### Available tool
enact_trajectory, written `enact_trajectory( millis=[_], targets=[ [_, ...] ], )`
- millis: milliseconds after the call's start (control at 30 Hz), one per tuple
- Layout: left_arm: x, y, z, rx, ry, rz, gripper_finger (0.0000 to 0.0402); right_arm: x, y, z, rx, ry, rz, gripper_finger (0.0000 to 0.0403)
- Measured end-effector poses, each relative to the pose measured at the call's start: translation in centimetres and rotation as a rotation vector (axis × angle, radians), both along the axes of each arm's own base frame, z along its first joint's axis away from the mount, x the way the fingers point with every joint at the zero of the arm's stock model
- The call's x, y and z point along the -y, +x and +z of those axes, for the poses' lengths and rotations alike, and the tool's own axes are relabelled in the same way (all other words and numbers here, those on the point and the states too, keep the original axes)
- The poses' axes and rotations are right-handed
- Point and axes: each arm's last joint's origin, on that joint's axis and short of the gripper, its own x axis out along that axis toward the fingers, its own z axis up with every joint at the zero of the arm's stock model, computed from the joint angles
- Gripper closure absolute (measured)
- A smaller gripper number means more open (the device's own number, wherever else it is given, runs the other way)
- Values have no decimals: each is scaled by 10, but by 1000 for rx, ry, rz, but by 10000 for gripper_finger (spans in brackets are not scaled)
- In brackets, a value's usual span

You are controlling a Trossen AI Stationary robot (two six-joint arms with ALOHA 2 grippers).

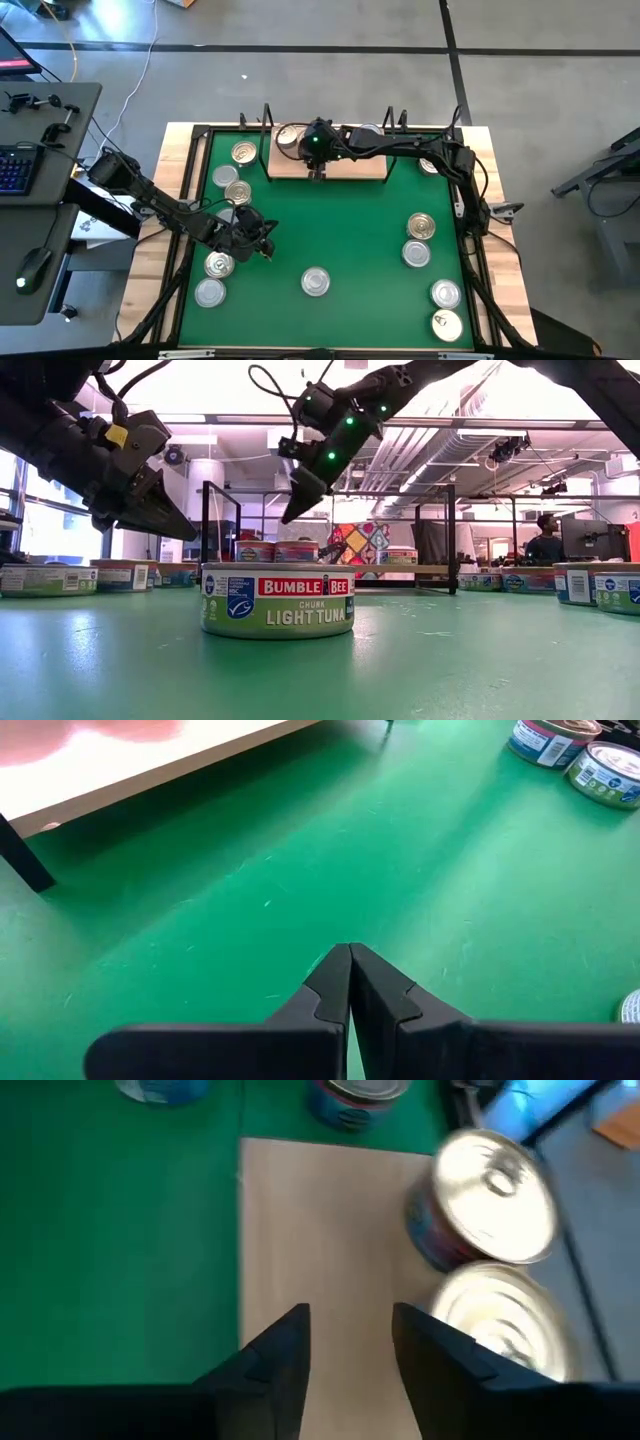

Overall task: Stack canned seafood by type on shelf
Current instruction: Put the blue pink tuna can on the shelf

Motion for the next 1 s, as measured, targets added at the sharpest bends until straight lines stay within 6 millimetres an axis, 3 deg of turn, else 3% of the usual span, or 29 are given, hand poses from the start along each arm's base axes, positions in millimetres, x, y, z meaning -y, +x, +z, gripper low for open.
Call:
enact_trajectory(
  millis=[400,1000],
  targets=[
    [0,0,0,2,-1,0,401,30,-9,-22,-43,102,-65,332],
    [1,2,2,21,-6,-5,401,38,-8,-26,-47,14,-145,348]
  ],
)
